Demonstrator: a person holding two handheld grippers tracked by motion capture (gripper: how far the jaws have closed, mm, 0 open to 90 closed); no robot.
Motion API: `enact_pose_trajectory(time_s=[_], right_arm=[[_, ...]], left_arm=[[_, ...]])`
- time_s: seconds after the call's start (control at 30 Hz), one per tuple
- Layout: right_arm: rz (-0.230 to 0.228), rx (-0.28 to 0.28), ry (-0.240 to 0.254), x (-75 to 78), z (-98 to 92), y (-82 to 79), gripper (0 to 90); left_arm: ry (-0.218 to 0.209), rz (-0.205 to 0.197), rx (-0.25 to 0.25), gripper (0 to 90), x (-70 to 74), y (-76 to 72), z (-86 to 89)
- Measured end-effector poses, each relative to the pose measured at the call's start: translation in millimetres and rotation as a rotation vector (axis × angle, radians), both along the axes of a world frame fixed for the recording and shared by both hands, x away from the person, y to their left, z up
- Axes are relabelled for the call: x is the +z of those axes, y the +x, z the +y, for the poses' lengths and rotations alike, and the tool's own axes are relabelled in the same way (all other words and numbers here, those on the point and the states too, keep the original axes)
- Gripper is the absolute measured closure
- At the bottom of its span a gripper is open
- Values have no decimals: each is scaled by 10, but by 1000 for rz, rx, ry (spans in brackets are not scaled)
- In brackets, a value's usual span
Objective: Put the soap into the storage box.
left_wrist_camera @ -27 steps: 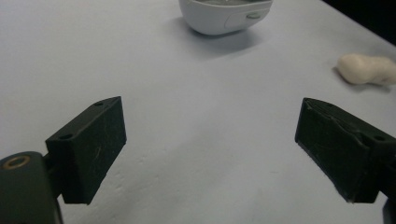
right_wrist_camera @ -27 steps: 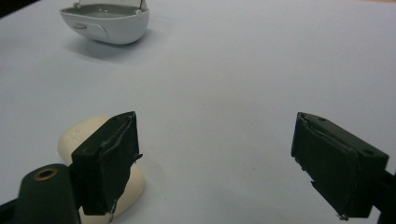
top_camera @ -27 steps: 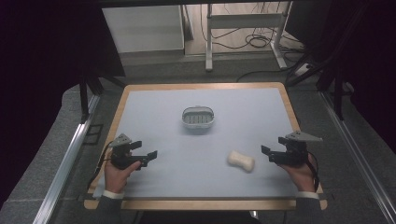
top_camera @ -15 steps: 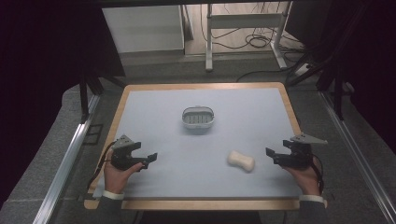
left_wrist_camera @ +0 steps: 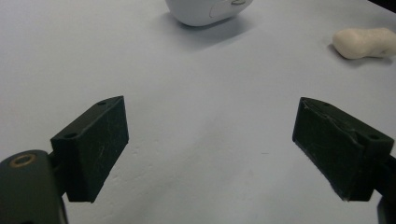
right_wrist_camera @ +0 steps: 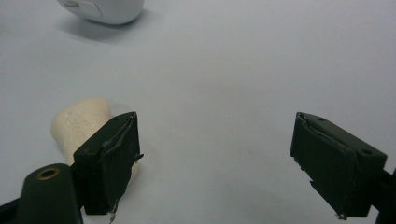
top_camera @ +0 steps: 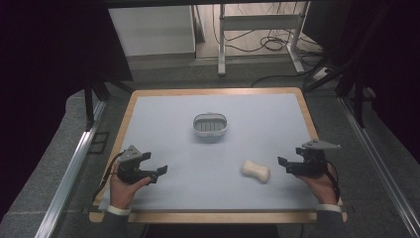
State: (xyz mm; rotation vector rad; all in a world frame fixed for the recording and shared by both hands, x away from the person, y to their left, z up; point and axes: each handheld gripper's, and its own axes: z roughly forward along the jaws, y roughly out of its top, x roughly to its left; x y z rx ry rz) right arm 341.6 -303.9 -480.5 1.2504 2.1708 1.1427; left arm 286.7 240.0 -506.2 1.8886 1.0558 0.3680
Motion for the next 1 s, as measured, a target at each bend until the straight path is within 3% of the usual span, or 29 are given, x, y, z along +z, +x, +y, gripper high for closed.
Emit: enact_pose_trajectory(time_s=[0.23,0.43,0.6,1.0], right_arm=[[-42,41,-17,181,50,-68,183],[-24,130,-95,437,232,-35,199],[-10,177,-157,511,348,-2,207],[51,272,-254,555,646,96,209]], left_arm=[[-17,12,-19,110,3,-16,-11],[-10,20,-16,109,-1,-18,-17],[0,19,-13,109,-14,-7,-28],[14,27,-9,103,-37,-10,-61]])
